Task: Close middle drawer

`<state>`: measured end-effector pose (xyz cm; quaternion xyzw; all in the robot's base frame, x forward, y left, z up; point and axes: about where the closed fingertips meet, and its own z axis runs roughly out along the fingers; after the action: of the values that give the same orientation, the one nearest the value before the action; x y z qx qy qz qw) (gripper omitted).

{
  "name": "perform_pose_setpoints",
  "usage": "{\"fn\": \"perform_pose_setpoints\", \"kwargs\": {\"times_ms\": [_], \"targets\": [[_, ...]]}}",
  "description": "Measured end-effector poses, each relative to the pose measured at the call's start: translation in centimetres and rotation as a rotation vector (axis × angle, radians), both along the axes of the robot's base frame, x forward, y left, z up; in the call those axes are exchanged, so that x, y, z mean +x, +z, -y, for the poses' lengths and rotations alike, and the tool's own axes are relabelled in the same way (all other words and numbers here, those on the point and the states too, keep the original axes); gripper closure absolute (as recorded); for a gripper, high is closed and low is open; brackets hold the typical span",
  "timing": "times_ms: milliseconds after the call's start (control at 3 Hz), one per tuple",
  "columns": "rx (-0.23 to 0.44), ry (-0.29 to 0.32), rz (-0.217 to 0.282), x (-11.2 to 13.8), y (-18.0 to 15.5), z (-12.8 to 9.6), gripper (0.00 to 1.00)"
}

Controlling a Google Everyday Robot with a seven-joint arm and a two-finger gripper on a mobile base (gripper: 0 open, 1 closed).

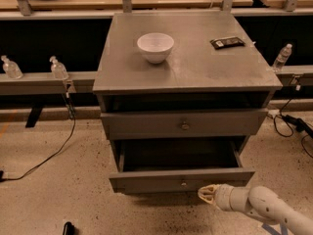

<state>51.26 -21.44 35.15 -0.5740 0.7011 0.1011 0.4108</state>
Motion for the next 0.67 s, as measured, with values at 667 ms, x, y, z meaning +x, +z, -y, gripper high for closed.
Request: {"fn": "perform_pose_setpoints", "kwargs": {"times_ms": [667], "targets": [[-0.01,0.064,0.055,4.6,-1.0,-2.1,1.0]]}}
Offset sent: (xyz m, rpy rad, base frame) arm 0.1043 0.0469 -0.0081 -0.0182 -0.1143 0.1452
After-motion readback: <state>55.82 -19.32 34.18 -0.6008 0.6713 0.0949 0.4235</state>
